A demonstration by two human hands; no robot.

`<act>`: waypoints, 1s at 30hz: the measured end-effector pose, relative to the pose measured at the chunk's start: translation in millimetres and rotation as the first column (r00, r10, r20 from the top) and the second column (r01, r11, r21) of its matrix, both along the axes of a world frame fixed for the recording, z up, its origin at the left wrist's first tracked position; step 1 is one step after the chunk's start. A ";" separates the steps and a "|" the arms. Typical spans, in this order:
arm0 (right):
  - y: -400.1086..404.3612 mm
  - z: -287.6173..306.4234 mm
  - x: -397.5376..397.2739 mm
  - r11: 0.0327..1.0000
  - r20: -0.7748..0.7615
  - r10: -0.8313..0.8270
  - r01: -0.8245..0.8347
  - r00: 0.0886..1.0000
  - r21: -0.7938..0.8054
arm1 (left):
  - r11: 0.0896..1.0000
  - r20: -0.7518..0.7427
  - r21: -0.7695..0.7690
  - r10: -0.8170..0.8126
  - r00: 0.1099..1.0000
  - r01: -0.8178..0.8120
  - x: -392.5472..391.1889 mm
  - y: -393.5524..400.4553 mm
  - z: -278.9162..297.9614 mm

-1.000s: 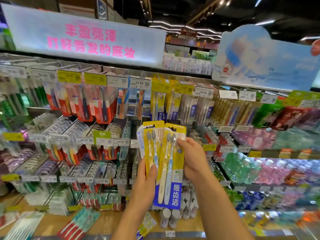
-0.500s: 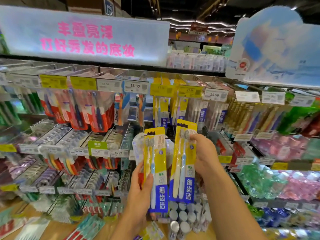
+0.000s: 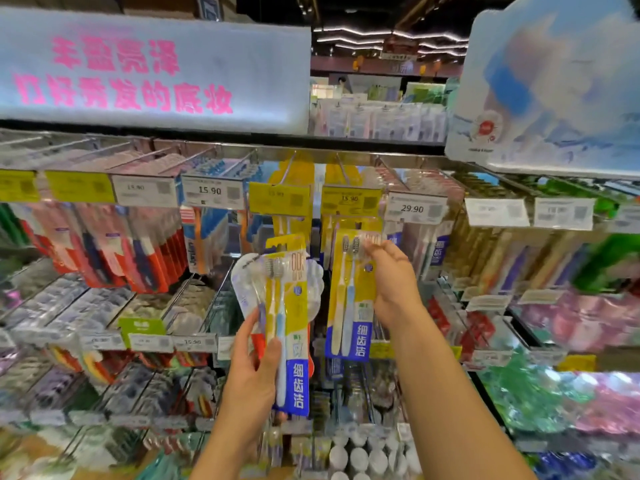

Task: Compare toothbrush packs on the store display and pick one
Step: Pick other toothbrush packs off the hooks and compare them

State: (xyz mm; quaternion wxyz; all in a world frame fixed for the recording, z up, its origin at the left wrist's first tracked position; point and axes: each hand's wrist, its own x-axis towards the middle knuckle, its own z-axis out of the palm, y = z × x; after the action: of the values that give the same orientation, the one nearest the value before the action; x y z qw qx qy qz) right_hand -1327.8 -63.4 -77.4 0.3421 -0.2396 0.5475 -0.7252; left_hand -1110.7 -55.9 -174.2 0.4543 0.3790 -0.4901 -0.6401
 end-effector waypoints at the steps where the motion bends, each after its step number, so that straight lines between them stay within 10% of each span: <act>1: -3.7 0.3 -2.8 1.000 0.006 -0.002 0.002 1.000 -0.015 | 1.000 -0.005 -0.001 0.008 1.000 -0.008 -4.2 -3.1 1.1; 19: -27.8 5.3 -16.4 0.981 -0.125 0.079 -0.099 0.989 -0.168 | 0.995 -0.039 0.024 0.099 0.994 -0.098 -33.3 -18.4 6.0; 30: -56.4 8.8 -16.6 0.995 -0.242 -0.087 0.094 0.966 0.018 | 0.997 -0.023 -0.012 0.079 0.997 -0.079 -31.2 -25.7 23.4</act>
State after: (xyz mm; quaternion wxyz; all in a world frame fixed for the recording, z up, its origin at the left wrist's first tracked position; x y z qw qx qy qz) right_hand -1344.4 -119.9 -68.6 0.2430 -0.2956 0.6061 -0.6973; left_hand -1141.9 -81.6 -150.9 0.4874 0.3878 -0.4738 -0.6226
